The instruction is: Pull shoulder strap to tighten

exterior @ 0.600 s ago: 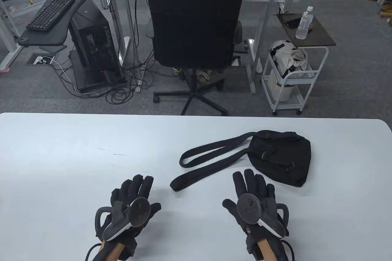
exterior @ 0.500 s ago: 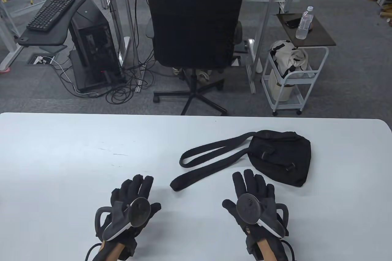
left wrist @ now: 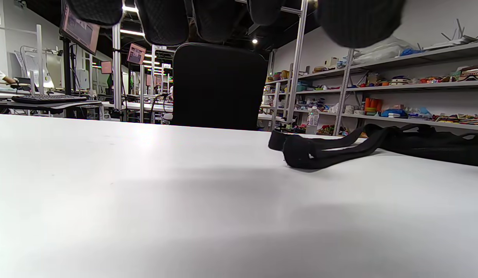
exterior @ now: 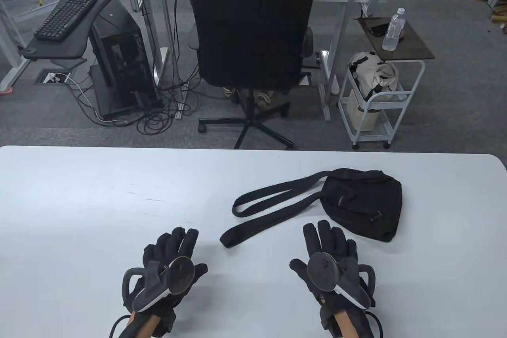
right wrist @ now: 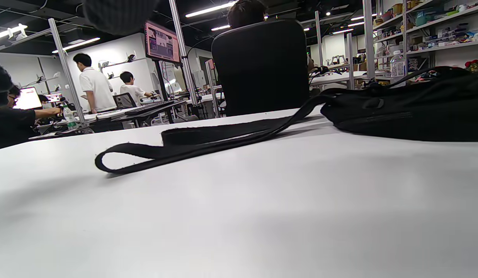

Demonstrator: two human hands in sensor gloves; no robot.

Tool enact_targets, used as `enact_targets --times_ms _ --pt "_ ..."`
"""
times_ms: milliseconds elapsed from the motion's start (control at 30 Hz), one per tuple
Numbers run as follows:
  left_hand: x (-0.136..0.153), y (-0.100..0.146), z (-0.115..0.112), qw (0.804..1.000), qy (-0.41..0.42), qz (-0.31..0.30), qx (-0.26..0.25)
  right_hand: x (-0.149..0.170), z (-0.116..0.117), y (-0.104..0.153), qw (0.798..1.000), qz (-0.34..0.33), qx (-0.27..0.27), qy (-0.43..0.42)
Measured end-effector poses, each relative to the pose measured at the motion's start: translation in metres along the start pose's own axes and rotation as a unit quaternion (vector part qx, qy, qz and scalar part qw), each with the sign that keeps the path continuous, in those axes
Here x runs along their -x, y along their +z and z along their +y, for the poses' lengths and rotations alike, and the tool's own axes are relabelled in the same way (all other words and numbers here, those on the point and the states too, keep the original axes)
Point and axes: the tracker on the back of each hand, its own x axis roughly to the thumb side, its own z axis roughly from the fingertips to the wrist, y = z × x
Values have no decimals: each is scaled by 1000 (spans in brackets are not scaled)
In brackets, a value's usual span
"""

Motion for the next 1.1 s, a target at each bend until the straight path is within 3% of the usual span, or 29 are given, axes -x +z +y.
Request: enact_targets --times_ms 267,500,600,767,1100 --pt "0 4 2 1000 -1 -5 -6 -5 -14 -5 1000 14 9 -2" --pt "-2 5 4 1000 -4 -7 -10 32 -38 -42 996 87 14 22" --pt "-2 5 5 1000 -9 -6 -9 48 -26 -59 991 128 -22 32" --pt "-1 6 5 1000 -11 -4 -10 81 15 -92 971 200 -100 85" --pt "0 6 5 1000 -11 -4 -3 116 60 -134 939 271 -183 106"
